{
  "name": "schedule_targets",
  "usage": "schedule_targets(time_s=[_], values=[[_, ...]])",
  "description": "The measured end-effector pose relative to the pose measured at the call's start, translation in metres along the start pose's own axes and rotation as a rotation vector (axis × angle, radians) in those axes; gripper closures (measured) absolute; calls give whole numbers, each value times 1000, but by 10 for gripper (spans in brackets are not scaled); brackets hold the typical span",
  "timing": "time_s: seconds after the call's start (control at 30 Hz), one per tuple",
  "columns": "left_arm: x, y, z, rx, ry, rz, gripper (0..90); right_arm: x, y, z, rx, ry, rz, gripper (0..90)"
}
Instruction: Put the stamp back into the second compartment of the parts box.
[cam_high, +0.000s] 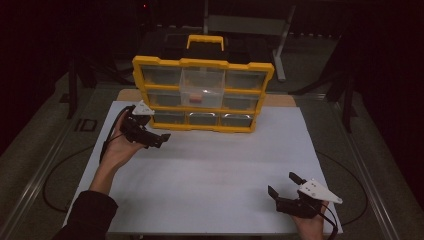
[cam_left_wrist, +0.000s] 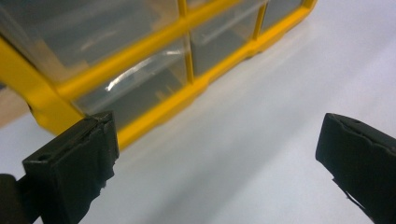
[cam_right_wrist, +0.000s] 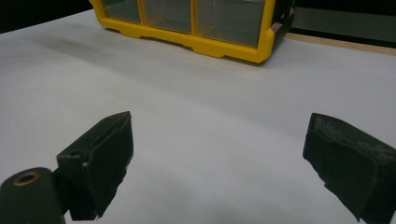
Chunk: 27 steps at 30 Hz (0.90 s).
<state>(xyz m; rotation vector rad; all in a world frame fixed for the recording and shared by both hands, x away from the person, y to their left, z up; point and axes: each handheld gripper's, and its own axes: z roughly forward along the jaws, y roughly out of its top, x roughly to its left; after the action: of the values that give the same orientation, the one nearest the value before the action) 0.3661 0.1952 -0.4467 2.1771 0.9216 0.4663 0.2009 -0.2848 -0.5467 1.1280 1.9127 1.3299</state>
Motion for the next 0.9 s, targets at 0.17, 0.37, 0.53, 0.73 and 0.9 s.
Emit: schedule_targets(time_s=[0.17,0.37,0.53,0.73,0.9], values=[[-7,-31,3,-12,14,-20,0,1,0,0,-1,8,-9,85],[-16,-58,-2,-41,31,-32,0,1,0,0,0,3,-9,85],[-22,-75,-6,-57,42,-46,0,1,0,-1,0,1,-3,85],[-32,-102,-13,-86,61,-49,0,2,1,0,3,13,-9,85],[-40,-120,-20,-124,71,-62,0,-2,5,3,-12,30,7,85]])
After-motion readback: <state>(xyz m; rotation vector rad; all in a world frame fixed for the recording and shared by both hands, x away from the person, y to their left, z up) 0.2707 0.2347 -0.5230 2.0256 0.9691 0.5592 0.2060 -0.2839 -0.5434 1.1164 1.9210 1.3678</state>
